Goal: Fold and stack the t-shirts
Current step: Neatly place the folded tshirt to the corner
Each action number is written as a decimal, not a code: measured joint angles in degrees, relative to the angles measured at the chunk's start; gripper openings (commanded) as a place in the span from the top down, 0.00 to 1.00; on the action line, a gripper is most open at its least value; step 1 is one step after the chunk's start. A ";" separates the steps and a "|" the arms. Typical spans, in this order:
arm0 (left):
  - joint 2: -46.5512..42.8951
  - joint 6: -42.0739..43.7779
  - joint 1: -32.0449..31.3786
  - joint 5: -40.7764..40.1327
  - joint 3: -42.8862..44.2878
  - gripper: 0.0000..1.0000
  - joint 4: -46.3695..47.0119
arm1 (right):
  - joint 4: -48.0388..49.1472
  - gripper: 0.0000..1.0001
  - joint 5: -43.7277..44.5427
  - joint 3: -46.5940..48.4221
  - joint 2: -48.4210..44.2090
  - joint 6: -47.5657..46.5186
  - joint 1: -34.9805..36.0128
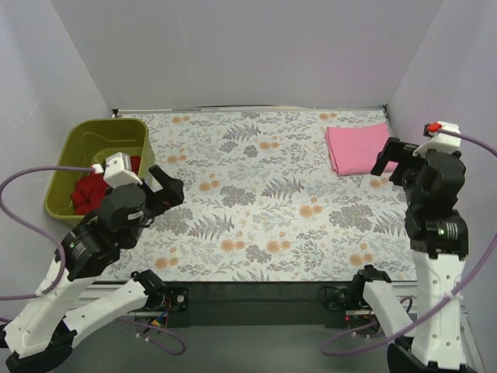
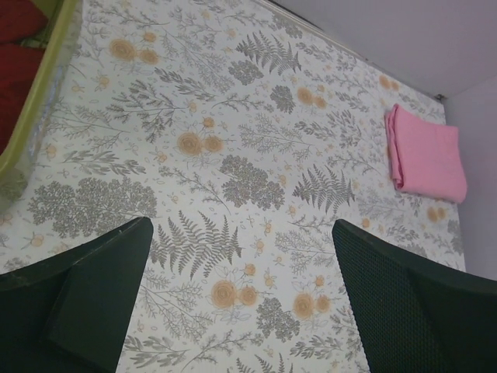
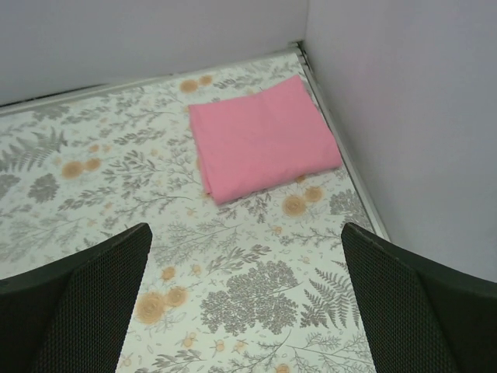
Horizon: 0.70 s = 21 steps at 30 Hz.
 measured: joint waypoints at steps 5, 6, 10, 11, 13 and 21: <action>-9.20 -2.05 0.00 -2.03 0.42 0.05 -5.77 | -0.24 0.02 0.90 -4.83 -13.27 0.09 7.82; -10.73 -2.29 0.00 -2.36 0.39 0.05 -6.62 | -0.39 0.02 1.66 -6.34 -15.72 -0.02 8.98; -16.87 -2.62 0.00 -3.76 -0.79 0.04 -8.17 | -1.14 0.02 4.35 -12.61 -25.24 -0.74 11.52; -18.32 -2.62 0.00 -4.02 -1.49 0.04 -8.35 | -1.44 0.02 4.68 -13.70 -27.36 -1.05 11.82; -20.61 -2.64 0.00 -4.59 -3.04 0.05 -8.61 | -1.51 0.02 5.27 -15.06 -30.56 -1.81 12.02; -22.03 -3.08 0.00 -5.03 -7.26 0.05 -8.09 | 0.13 0.02 6.03 -18.49 -34.86 -3.15 12.09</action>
